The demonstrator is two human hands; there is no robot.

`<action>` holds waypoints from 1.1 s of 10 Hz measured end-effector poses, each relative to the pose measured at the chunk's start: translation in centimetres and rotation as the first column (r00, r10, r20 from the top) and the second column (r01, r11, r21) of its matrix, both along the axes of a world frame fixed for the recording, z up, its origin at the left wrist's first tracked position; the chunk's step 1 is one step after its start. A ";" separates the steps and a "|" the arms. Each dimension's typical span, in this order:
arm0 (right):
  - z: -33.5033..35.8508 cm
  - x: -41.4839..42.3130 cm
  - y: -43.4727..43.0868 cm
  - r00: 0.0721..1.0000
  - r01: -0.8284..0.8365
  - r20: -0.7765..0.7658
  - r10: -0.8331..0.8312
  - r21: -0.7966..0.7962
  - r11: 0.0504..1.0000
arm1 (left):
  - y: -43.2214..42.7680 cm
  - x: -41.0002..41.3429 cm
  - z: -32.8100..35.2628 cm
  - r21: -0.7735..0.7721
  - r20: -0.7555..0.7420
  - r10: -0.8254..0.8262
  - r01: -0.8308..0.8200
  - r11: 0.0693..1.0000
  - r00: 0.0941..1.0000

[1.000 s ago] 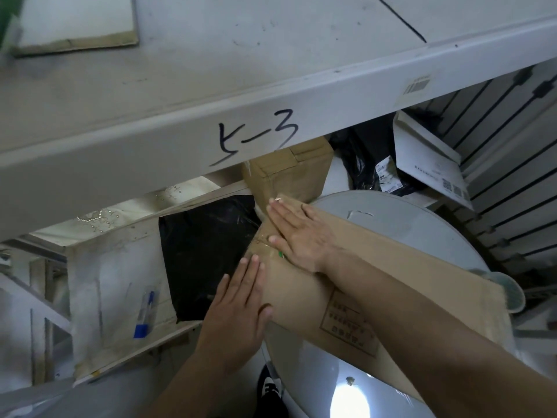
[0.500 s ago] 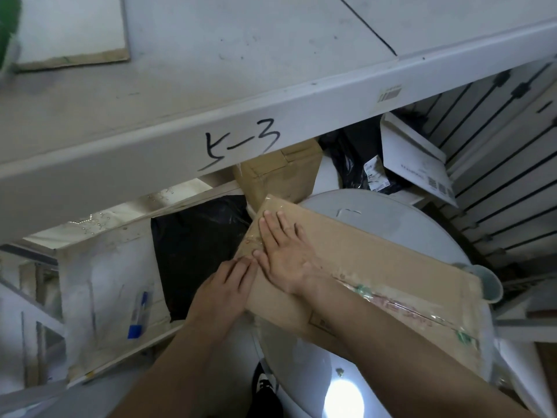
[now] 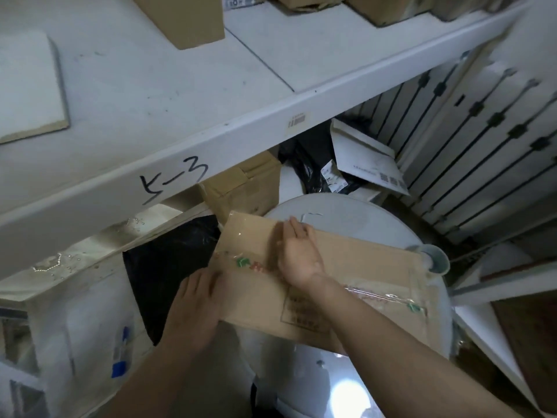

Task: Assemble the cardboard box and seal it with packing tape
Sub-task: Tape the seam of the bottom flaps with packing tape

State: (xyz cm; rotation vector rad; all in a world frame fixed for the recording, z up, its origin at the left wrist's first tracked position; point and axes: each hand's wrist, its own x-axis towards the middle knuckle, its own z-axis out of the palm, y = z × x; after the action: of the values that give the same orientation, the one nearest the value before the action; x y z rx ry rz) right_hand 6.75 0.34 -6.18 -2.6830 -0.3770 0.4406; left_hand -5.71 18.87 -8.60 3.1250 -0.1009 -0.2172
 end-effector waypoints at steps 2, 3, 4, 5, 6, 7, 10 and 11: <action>1.7 0.7 -14.8 0.781 0.614 -0.017 -0.625 -0.164 0.772 | -4.2 6.2 2.3 -0.189 0.104 0.281 -0.259 0.947 0.954; 0.3 0.7 -21.0 0.506 0.820 -0.185 -0.843 -0.200 0.536 | -5.4 10.0 1.6 -0.213 0.040 0.460 -0.442 0.871 0.887; -1.5 -0.8 -23.4 0.350 0.903 -0.482 -0.804 -0.057 0.427 | -6.3 12.2 0.9 -0.251 -0.063 0.565 -0.561 0.789 0.823; -3.7 -1.9 -23.1 0.377 0.896 -0.563 -0.735 0.022 0.443 | -6.2 13.2 1.9 -0.366 -0.239 0.586 -0.631 0.684 0.774; -3.0 -3.0 -22.5 0.378 0.897 -0.536 -0.755 0.010 0.442 | -5.5 12.7 2.5 -0.429 -0.262 0.671 -0.707 0.563 0.693; 0.2 -4.3 -22.1 0.370 0.905 -0.496 -0.786 0.003 0.424 | -5.3 11.5 3.4 -0.517 -0.181 0.697 -0.670 0.533 0.694; 9.8 -11.1 -24.0 0.221 0.975 -0.619 -0.754 0.170 0.146 | -6.5 6.7 10.9 -0.790 -0.209 0.818 -0.586 0.181 0.535; 12.9 -14.5 -25.2 0.278 0.957 -0.611 -0.741 0.240 0.161 | -6.4 4.1 12.8 -0.866 -0.239 0.805 -0.495 0.077 0.543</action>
State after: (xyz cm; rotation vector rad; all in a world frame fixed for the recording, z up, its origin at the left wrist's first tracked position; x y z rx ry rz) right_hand -7.71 -24.89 6.68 -1.6559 1.0360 0.3199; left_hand -1.61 12.52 4.21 1.7605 0.9361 0.2882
